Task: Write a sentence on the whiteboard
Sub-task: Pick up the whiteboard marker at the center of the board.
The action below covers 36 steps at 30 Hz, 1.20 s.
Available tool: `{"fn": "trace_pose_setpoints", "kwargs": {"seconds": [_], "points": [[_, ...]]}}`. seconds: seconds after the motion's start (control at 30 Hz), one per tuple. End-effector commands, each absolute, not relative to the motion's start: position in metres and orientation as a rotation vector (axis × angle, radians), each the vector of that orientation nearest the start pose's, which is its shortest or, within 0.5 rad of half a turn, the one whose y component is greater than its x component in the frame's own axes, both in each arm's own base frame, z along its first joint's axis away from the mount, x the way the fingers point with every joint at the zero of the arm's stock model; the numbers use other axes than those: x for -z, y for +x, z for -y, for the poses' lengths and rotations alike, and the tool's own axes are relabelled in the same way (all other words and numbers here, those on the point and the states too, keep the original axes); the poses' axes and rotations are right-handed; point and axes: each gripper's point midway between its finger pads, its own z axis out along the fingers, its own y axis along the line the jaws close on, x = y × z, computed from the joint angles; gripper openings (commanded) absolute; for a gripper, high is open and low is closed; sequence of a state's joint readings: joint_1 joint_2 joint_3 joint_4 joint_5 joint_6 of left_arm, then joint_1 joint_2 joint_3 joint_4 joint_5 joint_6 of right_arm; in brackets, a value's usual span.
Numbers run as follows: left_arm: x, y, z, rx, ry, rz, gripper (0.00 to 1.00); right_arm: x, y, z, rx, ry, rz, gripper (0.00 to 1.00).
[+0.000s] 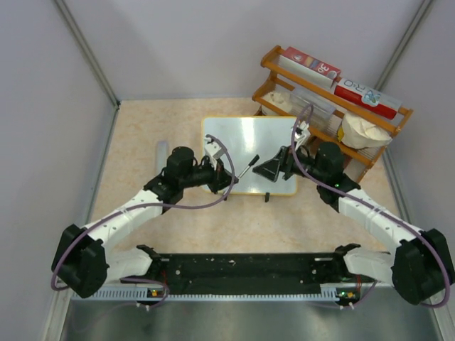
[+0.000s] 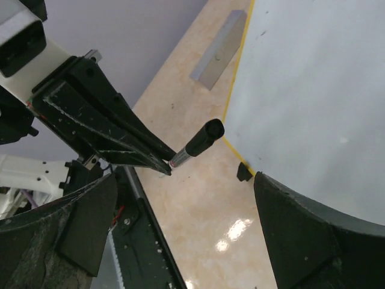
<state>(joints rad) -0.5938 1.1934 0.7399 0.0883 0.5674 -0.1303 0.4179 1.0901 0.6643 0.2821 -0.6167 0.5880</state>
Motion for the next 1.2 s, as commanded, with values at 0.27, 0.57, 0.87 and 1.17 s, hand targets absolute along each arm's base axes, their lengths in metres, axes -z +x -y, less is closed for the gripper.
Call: {"fn": "trace_pose_setpoints", "kwargs": {"seconds": [0.27, 0.57, 0.87, 1.17], "points": [[-0.259, 0.234, 0.289, 1.135, 0.857, -1.562, 0.00, -0.298, 0.244, -0.299, -1.594, -0.481, -1.581, 0.81], [-0.260, 0.234, 0.290, 1.141, 0.862, -1.551, 0.00, -0.287, 0.237, -0.317, -1.653, -0.514, -1.619, 0.00], [-0.260, 0.228, 0.292, 1.172, 0.878, -1.535, 0.65, -0.287, 0.248, -0.311, -1.590, -0.425, -1.620, 0.00], [-0.246, 0.222, 0.306, 1.298, 0.953, -1.539, 0.30, -0.292, 0.249, -0.308, -1.577, -0.403, -1.599, 0.00]]}}
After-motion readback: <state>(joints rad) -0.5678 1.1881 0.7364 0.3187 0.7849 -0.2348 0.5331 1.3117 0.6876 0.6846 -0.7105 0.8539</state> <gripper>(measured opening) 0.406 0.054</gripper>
